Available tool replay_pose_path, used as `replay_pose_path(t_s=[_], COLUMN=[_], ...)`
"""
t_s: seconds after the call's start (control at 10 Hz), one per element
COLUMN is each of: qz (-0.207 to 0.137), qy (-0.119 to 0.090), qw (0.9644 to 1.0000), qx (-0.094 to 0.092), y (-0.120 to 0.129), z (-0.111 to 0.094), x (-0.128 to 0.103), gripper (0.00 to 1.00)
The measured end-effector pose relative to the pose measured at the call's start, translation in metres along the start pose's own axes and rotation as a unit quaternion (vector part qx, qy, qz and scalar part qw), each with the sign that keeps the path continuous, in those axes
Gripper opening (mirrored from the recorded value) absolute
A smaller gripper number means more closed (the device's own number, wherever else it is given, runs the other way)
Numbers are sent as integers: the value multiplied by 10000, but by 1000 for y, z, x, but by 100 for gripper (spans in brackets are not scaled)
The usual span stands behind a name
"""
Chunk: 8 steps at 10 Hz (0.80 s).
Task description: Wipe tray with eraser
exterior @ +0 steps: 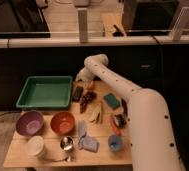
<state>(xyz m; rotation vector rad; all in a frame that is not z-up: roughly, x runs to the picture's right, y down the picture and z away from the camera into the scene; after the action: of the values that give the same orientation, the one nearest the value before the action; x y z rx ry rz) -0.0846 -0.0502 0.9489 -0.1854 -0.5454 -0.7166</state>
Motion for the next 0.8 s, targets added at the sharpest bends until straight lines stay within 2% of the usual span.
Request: replay_pose_path(t_s=[0.8], qz=[-303], qy=[-164], qw=[9994], qx=[-36], y=[9], z=[42], x=[-6], gripper=[61])
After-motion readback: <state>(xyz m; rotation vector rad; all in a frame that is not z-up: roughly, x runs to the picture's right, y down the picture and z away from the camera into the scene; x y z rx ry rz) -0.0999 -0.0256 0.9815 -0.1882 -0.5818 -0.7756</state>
